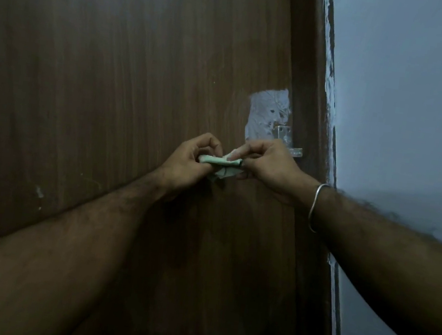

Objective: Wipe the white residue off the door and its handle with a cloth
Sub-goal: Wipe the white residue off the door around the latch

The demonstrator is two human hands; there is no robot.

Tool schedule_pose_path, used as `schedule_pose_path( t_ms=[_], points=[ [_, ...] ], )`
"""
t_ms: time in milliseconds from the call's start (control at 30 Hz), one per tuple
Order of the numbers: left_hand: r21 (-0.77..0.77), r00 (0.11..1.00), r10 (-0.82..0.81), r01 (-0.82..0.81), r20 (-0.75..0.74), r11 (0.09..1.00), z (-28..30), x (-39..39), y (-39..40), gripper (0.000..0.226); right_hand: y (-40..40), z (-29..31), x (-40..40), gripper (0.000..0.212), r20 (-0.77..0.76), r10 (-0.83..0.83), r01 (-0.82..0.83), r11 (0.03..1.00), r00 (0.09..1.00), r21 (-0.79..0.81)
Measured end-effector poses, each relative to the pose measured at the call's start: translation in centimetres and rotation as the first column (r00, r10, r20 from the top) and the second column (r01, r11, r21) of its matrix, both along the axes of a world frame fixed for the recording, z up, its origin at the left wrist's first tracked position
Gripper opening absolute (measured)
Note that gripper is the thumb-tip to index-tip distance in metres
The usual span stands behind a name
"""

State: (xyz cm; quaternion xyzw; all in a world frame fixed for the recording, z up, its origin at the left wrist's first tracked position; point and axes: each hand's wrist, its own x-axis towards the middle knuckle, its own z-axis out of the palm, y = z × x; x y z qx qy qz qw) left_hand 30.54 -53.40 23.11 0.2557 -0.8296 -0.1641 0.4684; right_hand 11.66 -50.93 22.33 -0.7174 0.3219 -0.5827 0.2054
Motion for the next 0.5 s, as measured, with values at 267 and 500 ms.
schedule_pose_path(
  t_ms=[267,500],
  points=[
    [0.262,0.991,-0.070,0.099,-0.118,0.960,1.0,-1.3,1.3,0.027,0.4,0.4,-0.6,0.025,0.010,-0.241,0.239,0.958,0.971,-0.157],
    [0.169,0.998,0.024,-0.014,-0.055,0.985,2.6,-2.4,1.9,0.022,0.6,1.7,-2.2,0.016,0.284,-0.027,0.016,0.999,0.958,0.040]
  ],
)
